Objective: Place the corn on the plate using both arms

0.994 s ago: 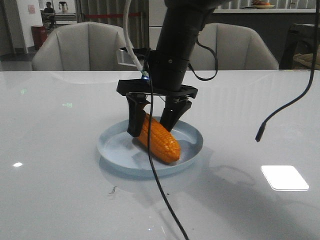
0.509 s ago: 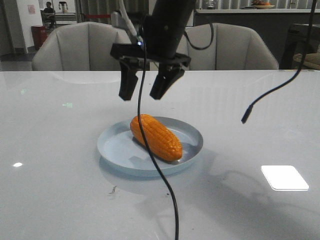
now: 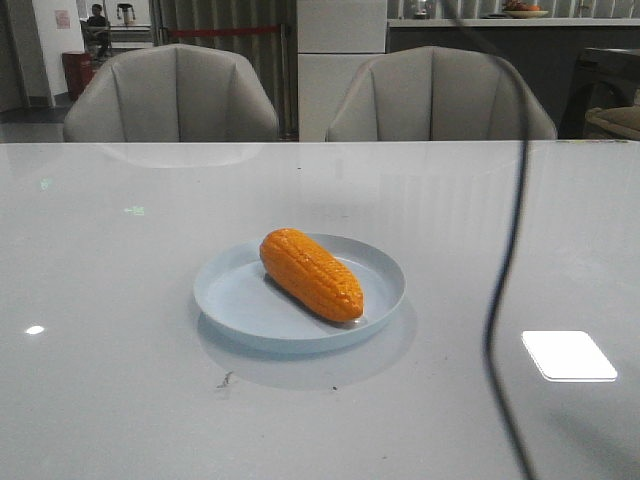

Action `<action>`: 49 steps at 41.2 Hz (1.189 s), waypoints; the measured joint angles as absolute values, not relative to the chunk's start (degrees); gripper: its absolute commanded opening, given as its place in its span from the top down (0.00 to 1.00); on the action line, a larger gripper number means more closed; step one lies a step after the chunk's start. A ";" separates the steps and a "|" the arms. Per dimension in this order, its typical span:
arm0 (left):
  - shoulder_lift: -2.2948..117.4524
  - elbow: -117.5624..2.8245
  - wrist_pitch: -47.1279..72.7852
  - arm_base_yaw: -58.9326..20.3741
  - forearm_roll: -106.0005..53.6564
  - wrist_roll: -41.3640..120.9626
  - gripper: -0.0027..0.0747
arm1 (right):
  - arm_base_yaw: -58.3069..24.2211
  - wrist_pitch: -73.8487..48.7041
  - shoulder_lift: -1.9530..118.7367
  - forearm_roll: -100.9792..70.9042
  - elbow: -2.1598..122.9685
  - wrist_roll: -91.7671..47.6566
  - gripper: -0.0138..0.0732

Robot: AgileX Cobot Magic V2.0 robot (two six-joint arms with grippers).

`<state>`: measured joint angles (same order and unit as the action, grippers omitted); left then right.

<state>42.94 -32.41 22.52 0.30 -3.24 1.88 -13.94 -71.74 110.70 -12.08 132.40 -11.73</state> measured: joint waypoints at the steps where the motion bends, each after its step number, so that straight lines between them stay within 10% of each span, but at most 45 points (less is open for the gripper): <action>1: 42.94 -32.41 22.52 0.30 -3.24 1.88 0.26 | -12.74 -71.74 108.55 -11.92 131.01 -11.73 0.18; 32: 42.94 -32.41 22.30 0.30 -3.24 1.88 0.26 | 4.45 -44.17 42.83 -9.31 46.43 -11.73 0.18; 49: 42.94 -32.41 22.20 0.30 -3.24 1.88 0.26 | 4.45 -45.20 36.27 -9.41 41.75 -11.73 0.18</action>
<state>42.94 -32.41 22.20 0.30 -3.24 1.88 4.45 -45.20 36.27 -9.41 41.75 -11.73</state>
